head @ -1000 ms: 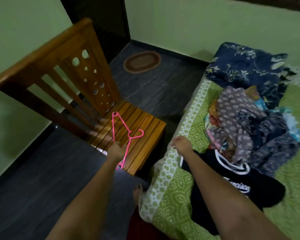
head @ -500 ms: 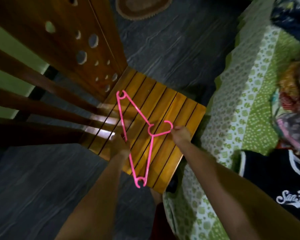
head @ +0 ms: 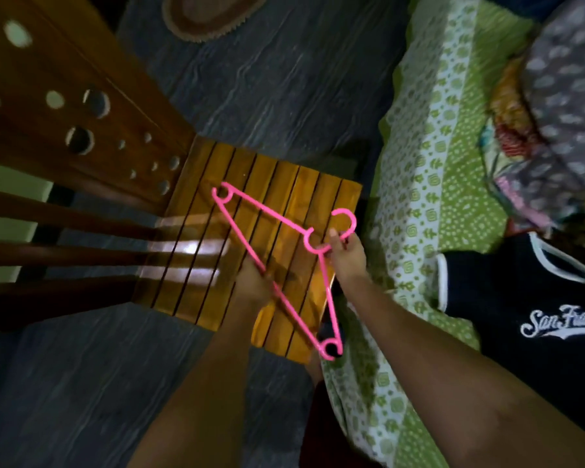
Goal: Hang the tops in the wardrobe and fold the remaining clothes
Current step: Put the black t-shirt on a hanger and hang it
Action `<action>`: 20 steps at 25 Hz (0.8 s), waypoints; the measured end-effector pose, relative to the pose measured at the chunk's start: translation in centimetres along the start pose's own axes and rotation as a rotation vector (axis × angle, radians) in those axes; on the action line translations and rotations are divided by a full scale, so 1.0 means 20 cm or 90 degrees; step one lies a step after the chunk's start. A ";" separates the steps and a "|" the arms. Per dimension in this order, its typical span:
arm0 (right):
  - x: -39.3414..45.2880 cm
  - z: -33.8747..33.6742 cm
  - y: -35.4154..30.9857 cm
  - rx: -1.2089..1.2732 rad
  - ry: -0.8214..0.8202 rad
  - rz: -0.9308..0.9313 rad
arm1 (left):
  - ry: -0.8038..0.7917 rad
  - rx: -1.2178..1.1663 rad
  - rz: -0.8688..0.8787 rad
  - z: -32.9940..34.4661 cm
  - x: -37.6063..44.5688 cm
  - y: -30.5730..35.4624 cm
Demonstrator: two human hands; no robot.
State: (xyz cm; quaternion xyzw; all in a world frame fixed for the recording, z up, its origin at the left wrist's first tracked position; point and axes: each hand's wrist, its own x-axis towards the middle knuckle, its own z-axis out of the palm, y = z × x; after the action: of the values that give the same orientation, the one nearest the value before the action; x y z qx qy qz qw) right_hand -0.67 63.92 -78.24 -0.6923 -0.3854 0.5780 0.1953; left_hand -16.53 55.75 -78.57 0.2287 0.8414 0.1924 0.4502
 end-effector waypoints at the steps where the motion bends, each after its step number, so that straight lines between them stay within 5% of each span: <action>1: -0.04 -0.10 0.01 0.010 -0.018 -0.006 | -0.024 -0.033 0.009 0.07 -0.07 0.08; 4: -0.12 -0.46 0.03 0.101 -0.048 0.024 | -0.069 -0.054 0.075 0.34 -0.29 0.31; 8: -0.11 -1.23 0.15 0.196 0.076 0.086 | -0.223 0.026 0.093 0.89 -0.58 0.64; 14: -0.05 -2.35 0.44 0.170 0.217 0.121 | -0.297 0.440 0.497 1.74 -0.84 1.08; 20: 0.10 -2.77 0.69 0.174 0.130 0.108 | -0.258 0.741 0.454 2.15 -0.79 1.32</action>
State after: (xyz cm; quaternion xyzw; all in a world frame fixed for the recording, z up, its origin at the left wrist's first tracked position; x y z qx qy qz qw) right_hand 56.27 66.56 -75.30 -0.7446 -0.2216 0.5660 0.2759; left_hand 33.13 73.75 -76.30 0.7245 0.5815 -0.1990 0.3120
